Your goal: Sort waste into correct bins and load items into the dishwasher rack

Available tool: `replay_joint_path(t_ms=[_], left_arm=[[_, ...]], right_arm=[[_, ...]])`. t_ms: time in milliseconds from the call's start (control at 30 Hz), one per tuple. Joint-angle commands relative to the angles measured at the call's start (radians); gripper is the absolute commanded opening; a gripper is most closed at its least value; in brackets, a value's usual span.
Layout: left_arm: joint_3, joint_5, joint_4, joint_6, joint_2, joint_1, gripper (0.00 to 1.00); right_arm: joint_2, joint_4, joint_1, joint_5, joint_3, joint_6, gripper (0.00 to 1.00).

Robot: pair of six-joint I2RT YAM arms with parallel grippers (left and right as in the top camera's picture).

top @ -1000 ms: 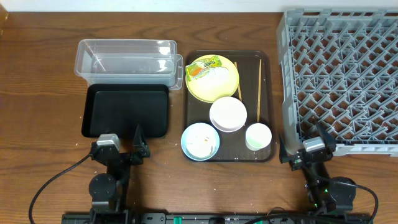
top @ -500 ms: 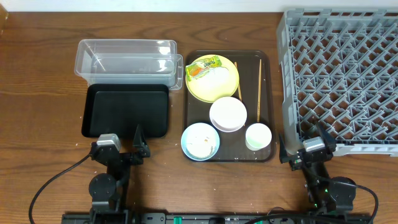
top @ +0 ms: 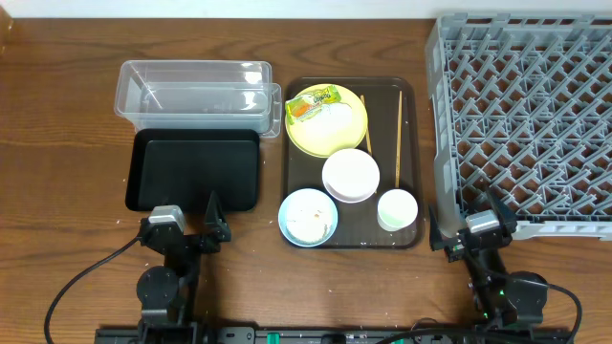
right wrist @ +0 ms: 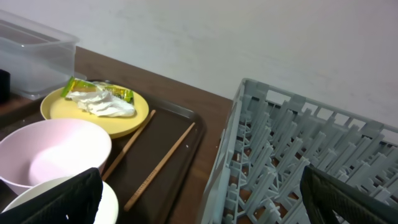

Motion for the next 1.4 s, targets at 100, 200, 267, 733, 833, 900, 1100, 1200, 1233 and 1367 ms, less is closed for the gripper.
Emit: replay_joint_path(t_ms=[100,200,267,733,833,900,1100,1200,1233,1367], left_arm=[[-0.013,0.004,-0.04,0.005,-0.005,0.003,0.93],[-0.013,0.004,-0.029,0.005,-0.005,0.003,0.93],[-0.005,0.015,-0.023,0.006,-0.005,0.003,0.93],[0.233,0.095,-0.022,0.006,0.218,0.002,0.93],[0.354,0.125,-0.026,0.011,0.369,0.002,0.93],[0.435,0.167,-0.033,0.034,0.475,0.002,0.93],[0.747,0.24,-0.179,0.062,0.803,-0.008,0.93],[0.926,0.24,-0.301,0.117,0.959,-0.04,0.93],[0.996,0.24,-0.35,0.143,1.017,-0.056,0.93],[1.271,0.239,-0.544,0.206,1.238,-0.113,0.93]], right_arm=[[0.0,0.027,0.01,-0.055,-0.001,0.064,0.99],[0.0,0.027,0.01,-0.073,-0.001,0.064,0.99],[0.0,0.03,0.01,-0.096,-0.001,0.064,0.99],[0.066,0.026,0.01,-0.148,0.128,0.107,0.99],[0.145,0.026,0.01,-0.159,0.191,0.106,0.99],[0.209,0.026,0.01,-0.159,0.239,0.105,0.99],[0.451,-0.003,0.01,-0.2,0.428,0.105,0.99],[0.581,-0.066,0.01,-0.212,0.541,0.105,0.99],[0.626,-0.092,0.01,-0.212,0.582,0.105,0.99],[0.799,-0.225,0.01,-0.215,0.757,0.092,0.99]])
